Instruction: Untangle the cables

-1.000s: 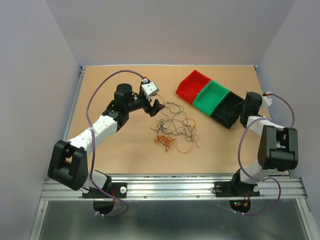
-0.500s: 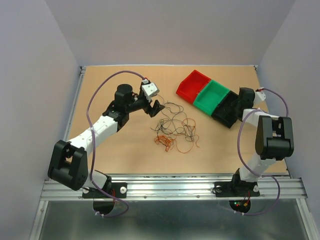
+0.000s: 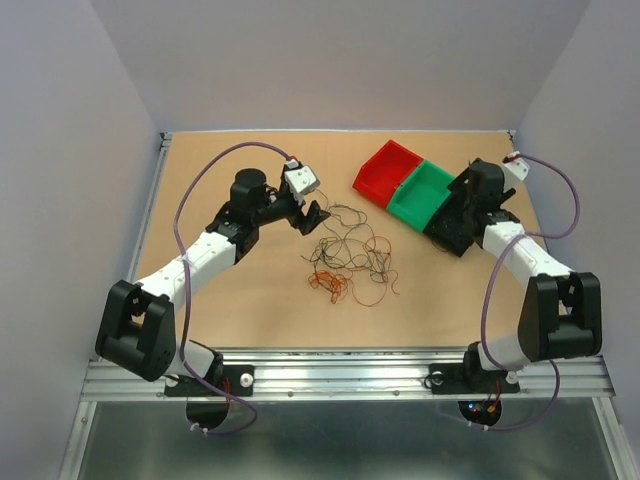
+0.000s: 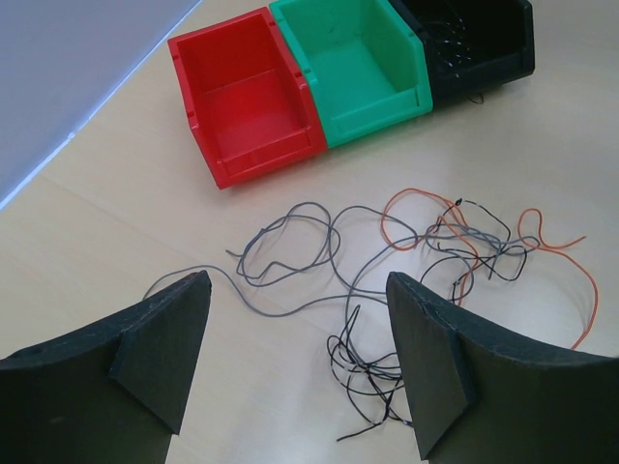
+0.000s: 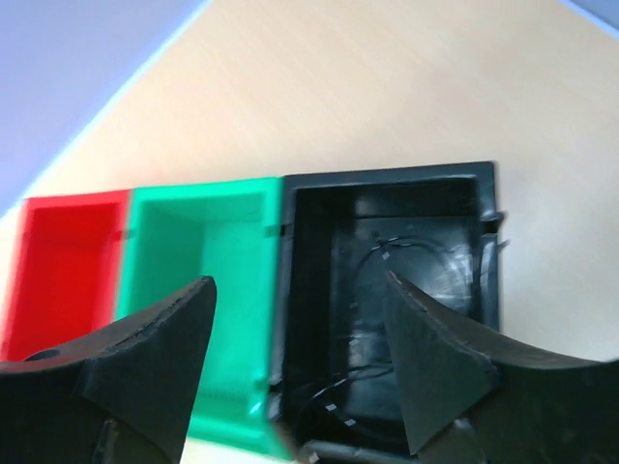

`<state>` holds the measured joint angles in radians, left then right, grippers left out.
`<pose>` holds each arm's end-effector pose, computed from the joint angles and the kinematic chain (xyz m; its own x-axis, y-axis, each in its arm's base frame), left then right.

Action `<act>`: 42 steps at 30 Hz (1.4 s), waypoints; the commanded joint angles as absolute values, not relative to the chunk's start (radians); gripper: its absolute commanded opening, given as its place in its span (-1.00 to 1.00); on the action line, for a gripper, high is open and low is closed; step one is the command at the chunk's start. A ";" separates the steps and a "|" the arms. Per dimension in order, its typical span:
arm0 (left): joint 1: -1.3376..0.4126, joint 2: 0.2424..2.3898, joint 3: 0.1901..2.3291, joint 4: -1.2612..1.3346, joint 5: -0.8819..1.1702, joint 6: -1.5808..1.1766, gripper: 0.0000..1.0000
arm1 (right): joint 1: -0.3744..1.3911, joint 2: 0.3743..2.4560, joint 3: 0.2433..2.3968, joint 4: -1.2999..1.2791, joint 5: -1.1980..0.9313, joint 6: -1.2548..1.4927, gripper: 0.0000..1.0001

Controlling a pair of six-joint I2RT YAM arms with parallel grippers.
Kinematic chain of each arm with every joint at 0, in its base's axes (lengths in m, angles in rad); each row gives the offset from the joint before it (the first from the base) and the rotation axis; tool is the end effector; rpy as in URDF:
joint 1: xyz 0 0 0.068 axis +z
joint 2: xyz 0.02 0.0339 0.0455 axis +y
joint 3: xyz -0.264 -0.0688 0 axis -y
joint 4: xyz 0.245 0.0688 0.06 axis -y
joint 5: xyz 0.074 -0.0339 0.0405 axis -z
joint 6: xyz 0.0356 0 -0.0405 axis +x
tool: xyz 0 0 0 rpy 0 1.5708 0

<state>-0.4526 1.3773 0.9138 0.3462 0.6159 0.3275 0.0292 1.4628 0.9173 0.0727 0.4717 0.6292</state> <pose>0.2766 -0.1574 0.3046 0.1811 0.2039 -0.9621 0.8604 0.4410 0.2555 0.3266 -0.0066 0.2520 -0.1453 0.5202 -0.8416 0.5738 0.7373 0.3566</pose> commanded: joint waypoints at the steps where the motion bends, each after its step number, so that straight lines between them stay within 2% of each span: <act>1: -0.457 1.335 0.908 0.368 0.618 0.339 0.68 | 0.084 1.396 0.908 0.038 0.522 0.568 0.52; 3: -0.459 1.332 0.908 0.367 0.620 0.337 0.68 | 0.083 1.373 0.878 0.035 0.465 0.558 0.52; 8: -0.460 1.333 0.908 0.367 0.617 0.342 0.68 | 0.141 1.347 0.816 0.029 0.316 0.486 0.27; 14: -0.462 1.335 0.908 0.365 0.615 0.344 0.68 | 0.227 1.339 0.749 0.003 0.357 0.453 0.08; 21: -0.463 1.327 0.905 0.364 0.614 0.345 0.68 | 0.293 1.413 0.758 0.003 0.446 0.429 0.03; 27: -0.463 1.336 0.910 0.362 0.618 0.348 0.68 | 0.299 1.448 0.773 0.003 0.488 0.434 -0.21; 31: -0.465 1.335 0.910 0.359 0.618 0.348 0.68 | 0.304 1.465 0.781 0.003 0.512 0.431 -0.24; 36: -0.463 1.338 0.910 0.359 0.620 0.350 0.68 | 0.304 1.459 0.784 0.003 0.544 0.439 -0.46; 42: -0.465 1.339 0.911 0.357 0.618 0.351 0.68 | 0.304 1.473 0.799 0.003 0.549 0.434 -0.49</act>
